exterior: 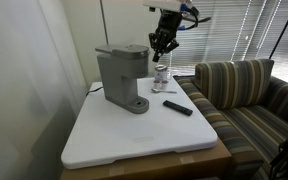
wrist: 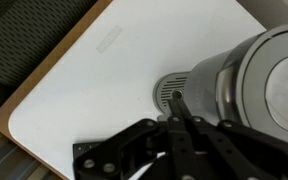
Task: Open the coffee machine
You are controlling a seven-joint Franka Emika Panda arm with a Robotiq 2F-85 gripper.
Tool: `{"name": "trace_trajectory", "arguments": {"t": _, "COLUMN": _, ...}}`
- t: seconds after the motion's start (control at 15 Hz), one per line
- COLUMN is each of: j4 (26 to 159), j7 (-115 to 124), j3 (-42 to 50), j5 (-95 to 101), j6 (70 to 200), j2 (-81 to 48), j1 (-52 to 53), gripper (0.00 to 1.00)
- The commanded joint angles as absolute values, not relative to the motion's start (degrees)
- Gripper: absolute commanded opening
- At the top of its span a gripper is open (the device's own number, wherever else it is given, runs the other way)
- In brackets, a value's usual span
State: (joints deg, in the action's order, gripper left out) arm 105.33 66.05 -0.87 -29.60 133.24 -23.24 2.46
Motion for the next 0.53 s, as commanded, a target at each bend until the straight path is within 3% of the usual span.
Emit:
{"name": "trace_trajectory", "arguments": {"t": 0.0, "j4": 107.5, "j7": 70.8, "j3": -0.5, "j5": -29.9, "j6": 136.2, "j2": -22.4, "j1": 3.1, "gripper": 0.00}}
{"name": "trace_trajectory", "arguments": {"t": 0.47, "j4": 109.5, "j7": 78.3, "j3": -0.9, "j5": -30.4, "j6": 140.7, "j2": -21.8, "j1": 3.1, "gripper": 0.00}}
